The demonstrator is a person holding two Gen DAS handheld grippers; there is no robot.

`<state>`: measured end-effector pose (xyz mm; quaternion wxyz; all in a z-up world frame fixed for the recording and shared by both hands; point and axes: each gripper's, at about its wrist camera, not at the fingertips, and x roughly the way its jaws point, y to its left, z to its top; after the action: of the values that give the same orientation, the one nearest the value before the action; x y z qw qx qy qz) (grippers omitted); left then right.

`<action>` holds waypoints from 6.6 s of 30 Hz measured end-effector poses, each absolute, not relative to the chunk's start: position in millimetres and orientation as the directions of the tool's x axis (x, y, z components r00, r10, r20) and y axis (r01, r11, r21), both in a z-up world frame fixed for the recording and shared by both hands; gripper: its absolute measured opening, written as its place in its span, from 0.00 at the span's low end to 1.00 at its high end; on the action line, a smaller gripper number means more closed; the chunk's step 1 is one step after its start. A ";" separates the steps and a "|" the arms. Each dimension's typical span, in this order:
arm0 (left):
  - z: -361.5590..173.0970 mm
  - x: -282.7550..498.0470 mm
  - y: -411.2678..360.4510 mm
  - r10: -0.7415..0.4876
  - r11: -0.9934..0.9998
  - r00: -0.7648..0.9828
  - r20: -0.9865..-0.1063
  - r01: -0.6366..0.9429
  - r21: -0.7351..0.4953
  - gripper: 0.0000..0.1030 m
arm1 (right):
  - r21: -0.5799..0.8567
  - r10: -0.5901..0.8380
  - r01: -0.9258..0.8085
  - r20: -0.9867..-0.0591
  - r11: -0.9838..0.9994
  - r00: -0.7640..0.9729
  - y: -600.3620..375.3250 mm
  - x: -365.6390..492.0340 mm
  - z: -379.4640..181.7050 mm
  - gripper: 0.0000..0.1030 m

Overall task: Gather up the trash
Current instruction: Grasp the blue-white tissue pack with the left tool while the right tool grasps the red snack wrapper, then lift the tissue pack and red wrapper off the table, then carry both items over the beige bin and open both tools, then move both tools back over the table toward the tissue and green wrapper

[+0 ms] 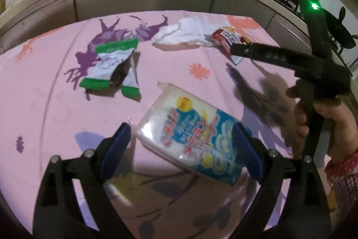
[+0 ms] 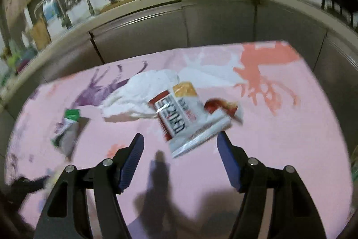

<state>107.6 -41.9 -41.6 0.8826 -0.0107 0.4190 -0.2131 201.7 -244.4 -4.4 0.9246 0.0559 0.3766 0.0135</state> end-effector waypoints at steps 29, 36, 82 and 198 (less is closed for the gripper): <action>-50.2 120.6 -40.4 -0.485 0.864 0.461 -0.743 0.384 -0.326 0.85 | 0.530 0.535 -0.219 -0.567 0.819 0.627 -255.7 72.9 -22.2 0.64; -47.4 109.8 -34.5 -0.487 0.865 0.463 -0.740 0.371 -0.337 0.85 | 0.593 0.520 -0.182 -0.469 0.784 0.714 -269.2 44.8 -2.0 0.64; -49.5 130.7 -48.2 -0.283 0.932 0.534 -0.797 0.351 -0.095 0.62 | 0.586 0.399 0.005 -0.558 0.810 0.728 -268.8 104.6 -35.2 0.48; 12.8 32.7 -101.7 -0.422 0.841 0.694 -0.583 0.540 0.034 0.73 | 0.667 -0.027 0.372 -0.466 0.645 0.884 -333.9 -65.3 7.3 0.57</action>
<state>32.7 -101.7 12.8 0.9146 0.1017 0.2897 -0.2632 -65.3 -333.9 7.3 0.8818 0.4057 0.2123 -0.1130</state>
